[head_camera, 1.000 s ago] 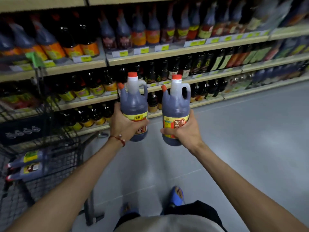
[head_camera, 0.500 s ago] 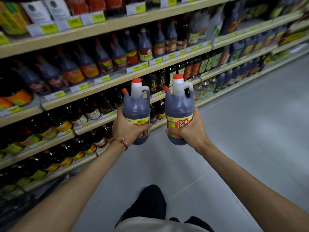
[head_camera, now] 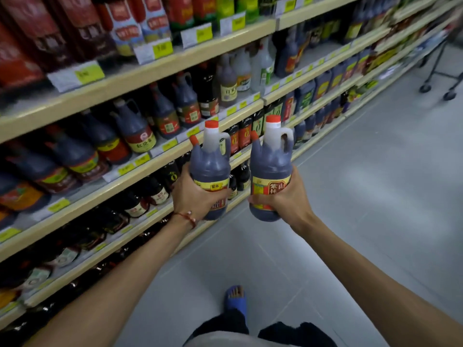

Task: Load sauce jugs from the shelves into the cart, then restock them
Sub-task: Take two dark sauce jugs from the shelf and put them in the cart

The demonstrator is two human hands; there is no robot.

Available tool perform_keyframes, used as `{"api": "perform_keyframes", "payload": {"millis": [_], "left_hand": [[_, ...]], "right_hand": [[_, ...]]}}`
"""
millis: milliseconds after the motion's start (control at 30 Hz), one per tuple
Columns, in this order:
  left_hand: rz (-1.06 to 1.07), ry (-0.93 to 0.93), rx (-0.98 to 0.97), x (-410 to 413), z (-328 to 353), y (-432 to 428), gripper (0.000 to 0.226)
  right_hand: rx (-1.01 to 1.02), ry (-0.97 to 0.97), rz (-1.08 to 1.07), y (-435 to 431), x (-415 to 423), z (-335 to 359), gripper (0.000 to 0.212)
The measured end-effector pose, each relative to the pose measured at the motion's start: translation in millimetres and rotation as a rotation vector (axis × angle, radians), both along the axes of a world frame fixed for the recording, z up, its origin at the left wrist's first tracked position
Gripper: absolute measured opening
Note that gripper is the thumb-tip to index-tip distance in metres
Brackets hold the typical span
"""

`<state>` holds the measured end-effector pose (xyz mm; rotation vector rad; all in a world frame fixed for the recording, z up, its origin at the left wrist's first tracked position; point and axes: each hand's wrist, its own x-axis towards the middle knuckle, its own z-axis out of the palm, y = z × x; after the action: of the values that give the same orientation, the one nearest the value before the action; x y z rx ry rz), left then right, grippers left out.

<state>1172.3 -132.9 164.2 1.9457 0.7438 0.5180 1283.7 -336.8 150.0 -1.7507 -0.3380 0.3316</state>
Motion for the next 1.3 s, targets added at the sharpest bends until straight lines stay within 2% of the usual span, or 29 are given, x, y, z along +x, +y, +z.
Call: {"api": "perform_keyframes", "payload": {"millis": [133,333,667,800,900,1033,1300], "left_hand": [[-0.023,0.009,0.002,80.7,6.7,-6.7,0.107],[-0.066,0.044,0.082,200.7,6.8,-34.3,0.095],[0.157,0.157,0.221,404.3,25.2,-122.1,0.088],[0.172,0.200,0.249,468.0,27.0,-137.8,0.088],[0.162,0.189,0.225,515.1,21.6,-141.3,0.092],[0.148,0.165,0.215,583.3,7.5,-138.3,0.097],[0.145,0.054,0.159,721.5,-1.7,-114.0,0.096]], "right_hand": [[0.026,0.018,-0.050,-10.0,69.6,1.0,0.100],[0.067,0.074,-0.073,-35.2,183.9,0.2,0.101],[-0.001,0.017,0.101,-115.0,398.5,9.8,0.098],[-0.014,0.007,0.107,-128.1,471.2,13.4,0.104],[-0.023,-0.004,0.094,-130.9,524.0,13.7,0.104],[-0.072,-0.061,0.104,-126.6,597.4,9.7,0.091],[-0.158,-0.085,0.159,-97.2,739.4,9.6,0.093]]}}
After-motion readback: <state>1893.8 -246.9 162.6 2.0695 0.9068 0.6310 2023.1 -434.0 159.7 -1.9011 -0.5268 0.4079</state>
